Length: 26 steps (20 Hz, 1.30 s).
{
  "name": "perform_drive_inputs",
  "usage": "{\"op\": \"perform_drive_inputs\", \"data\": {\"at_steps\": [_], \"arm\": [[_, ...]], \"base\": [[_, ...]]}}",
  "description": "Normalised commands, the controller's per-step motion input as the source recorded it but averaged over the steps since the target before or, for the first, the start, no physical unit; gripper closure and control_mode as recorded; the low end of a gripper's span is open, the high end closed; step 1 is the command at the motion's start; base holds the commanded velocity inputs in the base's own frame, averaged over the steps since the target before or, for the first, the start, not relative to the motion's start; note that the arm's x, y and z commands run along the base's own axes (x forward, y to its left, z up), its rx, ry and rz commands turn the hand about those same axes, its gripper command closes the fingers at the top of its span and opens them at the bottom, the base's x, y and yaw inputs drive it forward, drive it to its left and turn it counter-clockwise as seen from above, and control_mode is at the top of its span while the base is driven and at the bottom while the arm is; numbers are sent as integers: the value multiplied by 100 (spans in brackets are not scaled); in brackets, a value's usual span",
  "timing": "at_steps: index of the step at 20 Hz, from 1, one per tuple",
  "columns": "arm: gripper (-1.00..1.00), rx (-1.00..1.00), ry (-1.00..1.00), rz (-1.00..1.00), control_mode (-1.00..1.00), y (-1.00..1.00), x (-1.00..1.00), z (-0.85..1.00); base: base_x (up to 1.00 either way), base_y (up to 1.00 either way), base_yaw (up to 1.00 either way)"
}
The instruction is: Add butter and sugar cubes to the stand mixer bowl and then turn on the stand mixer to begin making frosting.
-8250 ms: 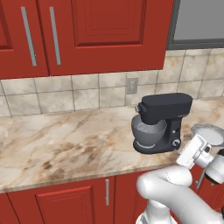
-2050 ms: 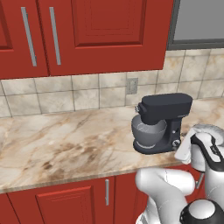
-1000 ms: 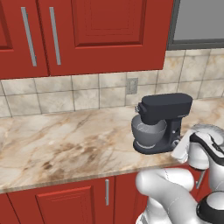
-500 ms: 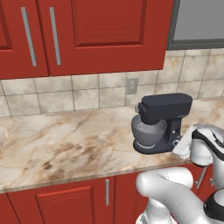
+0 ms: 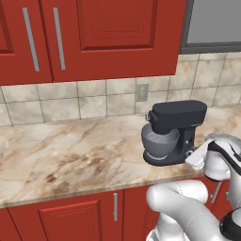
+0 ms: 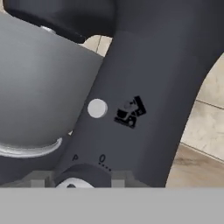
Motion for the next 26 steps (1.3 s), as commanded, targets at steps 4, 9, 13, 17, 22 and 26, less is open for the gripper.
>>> {"op": "perform_drive_inputs", "data": {"at_steps": [4, 9, 13, 17, 22, 26], "arm": [[100, 66, 13, -10, -100, -63, 0, 0], [100, 70, 15, -8, -100, -53, 0, 0], [100, 64, 13, -10, -100, -45, 0, 0], [100, 56, 9, -10, -100, -35, 0, 0], [100, 31, 1, -10, -100, -13, -3, 18], [100, 8, 0, -9, -100, 0, -15, 45]], "base": [[0, 0, 0], [0, 0, 0], [0, 0, 0], [0, 0, 0], [0, 0, 0], [0, 0, 0]]}}
